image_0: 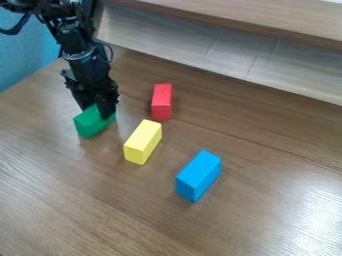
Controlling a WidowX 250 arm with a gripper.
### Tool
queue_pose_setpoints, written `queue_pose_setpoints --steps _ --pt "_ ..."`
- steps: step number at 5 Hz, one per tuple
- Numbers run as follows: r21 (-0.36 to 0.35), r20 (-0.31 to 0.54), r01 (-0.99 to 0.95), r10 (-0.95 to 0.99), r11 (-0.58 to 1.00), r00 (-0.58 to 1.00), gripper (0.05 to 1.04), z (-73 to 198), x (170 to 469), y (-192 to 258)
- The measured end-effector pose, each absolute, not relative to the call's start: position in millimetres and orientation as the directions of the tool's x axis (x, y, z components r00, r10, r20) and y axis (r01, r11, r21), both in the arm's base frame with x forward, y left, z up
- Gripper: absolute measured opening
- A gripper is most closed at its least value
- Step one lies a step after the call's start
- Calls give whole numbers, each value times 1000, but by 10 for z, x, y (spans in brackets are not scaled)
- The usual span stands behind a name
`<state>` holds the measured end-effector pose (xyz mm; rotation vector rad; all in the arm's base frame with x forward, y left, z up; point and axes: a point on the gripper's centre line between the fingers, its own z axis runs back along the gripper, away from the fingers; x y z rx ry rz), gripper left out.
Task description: Put the green block on top of the yellow block
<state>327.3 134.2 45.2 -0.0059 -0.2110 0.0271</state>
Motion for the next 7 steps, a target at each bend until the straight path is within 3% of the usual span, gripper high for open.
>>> queue_pose_setpoints --steps 2,5,7 --pt "-37 177 -64 69 997 982 558 447 3215 1325" --pt "-148 166 -116 140 982 976 558 894 3304 995" --pt "-154 186 -42 70 987 980 558 1010 3324 598"
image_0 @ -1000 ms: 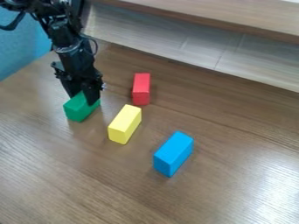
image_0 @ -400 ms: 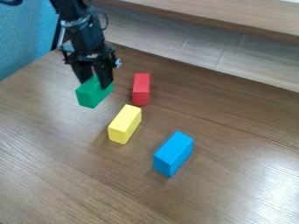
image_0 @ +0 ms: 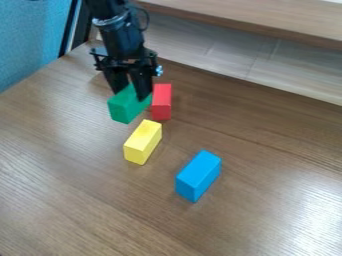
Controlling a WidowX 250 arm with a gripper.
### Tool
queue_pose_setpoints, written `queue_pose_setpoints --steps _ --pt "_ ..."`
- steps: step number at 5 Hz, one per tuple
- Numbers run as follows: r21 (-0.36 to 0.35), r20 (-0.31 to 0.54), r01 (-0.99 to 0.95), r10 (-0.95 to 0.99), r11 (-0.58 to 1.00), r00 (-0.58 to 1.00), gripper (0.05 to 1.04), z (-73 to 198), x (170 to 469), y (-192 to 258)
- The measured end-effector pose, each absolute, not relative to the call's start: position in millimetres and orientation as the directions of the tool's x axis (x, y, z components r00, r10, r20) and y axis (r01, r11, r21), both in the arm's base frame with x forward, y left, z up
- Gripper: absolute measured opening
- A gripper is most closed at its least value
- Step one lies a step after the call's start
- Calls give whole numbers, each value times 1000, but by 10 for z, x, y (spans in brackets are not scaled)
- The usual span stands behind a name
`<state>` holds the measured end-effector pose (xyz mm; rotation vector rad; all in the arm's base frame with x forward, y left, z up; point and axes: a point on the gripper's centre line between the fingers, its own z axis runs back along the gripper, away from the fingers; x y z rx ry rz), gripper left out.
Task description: Put the green block on top of the yellow block
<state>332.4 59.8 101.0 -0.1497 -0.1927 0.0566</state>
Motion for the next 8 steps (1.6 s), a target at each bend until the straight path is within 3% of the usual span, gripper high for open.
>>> queue_pose_setpoints --steps 3,6,7,8 --pt "-134 194 15 11 991 981 558 1002 3124 351" --pt "-111 194 4 17 994 981 558 914 3145 399" --pt "-101 176 -10 27 995 984 638 829 3159 426" --pt "-93 172 -30 46 995 984 928 803 3208 451"
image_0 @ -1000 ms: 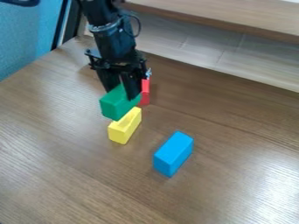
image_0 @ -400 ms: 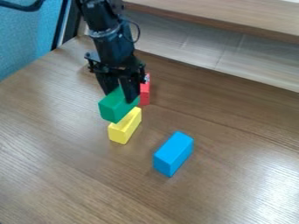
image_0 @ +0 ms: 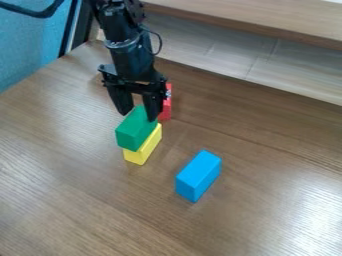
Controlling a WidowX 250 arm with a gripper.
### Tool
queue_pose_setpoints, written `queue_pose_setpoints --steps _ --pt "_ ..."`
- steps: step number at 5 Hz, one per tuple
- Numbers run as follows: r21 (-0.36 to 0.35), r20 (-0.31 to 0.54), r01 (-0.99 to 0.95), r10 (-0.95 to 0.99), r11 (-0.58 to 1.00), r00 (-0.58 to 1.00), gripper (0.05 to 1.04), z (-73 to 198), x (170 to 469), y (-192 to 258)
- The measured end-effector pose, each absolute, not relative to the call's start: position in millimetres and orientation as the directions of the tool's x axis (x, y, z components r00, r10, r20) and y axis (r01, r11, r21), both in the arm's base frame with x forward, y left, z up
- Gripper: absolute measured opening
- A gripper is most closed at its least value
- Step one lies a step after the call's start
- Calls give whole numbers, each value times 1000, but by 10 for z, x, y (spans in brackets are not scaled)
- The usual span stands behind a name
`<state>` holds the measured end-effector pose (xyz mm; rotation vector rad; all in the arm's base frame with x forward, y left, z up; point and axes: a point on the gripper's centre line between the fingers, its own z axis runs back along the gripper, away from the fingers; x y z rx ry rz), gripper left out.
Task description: Put the green block on top of the yellow block
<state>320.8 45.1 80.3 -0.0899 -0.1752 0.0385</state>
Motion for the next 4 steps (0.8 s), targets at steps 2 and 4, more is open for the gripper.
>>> queue_pose_setpoints --steps 2,4 --pt "-83 174 -24 38 996 984 1001 779 3226 434" --pt "-169 170 -95 124 981 978 1000 1097 3183 563"
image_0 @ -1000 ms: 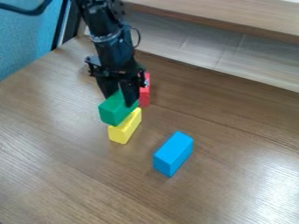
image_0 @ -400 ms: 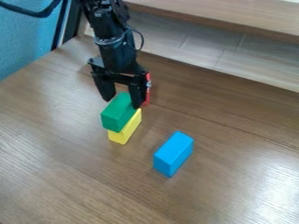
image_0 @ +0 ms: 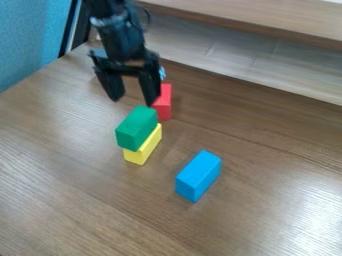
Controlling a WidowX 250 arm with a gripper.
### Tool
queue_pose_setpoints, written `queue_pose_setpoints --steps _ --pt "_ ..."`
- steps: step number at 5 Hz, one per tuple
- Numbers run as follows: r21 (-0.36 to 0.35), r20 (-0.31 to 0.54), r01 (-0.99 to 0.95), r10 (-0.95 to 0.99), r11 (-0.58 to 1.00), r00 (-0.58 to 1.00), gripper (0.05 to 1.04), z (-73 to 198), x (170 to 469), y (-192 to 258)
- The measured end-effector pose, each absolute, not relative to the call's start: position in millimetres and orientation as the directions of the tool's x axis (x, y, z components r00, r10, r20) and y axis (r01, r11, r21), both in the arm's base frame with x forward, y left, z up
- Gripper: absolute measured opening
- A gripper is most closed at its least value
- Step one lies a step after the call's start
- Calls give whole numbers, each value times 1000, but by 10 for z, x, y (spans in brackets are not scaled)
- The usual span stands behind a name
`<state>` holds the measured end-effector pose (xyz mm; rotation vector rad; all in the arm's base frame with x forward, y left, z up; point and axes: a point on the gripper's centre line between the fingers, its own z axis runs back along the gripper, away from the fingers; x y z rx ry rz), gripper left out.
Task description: Put the green block on top of the yellow block
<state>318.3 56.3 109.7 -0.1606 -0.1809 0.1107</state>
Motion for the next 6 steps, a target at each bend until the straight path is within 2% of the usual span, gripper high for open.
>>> queue_pose_setpoints --steps 2,3,5,6 --pt "-158 115 -335 354 929 928 1000 1390 3138 1047" --pt "-105 103 -478 488 872 867 1000 1413 3062 1367" --pt "18 215 -717 698 697 683 1000 1350 2938 1712" --pt "-11 221 -716 700 698 679 1000 1337 2954 1724"
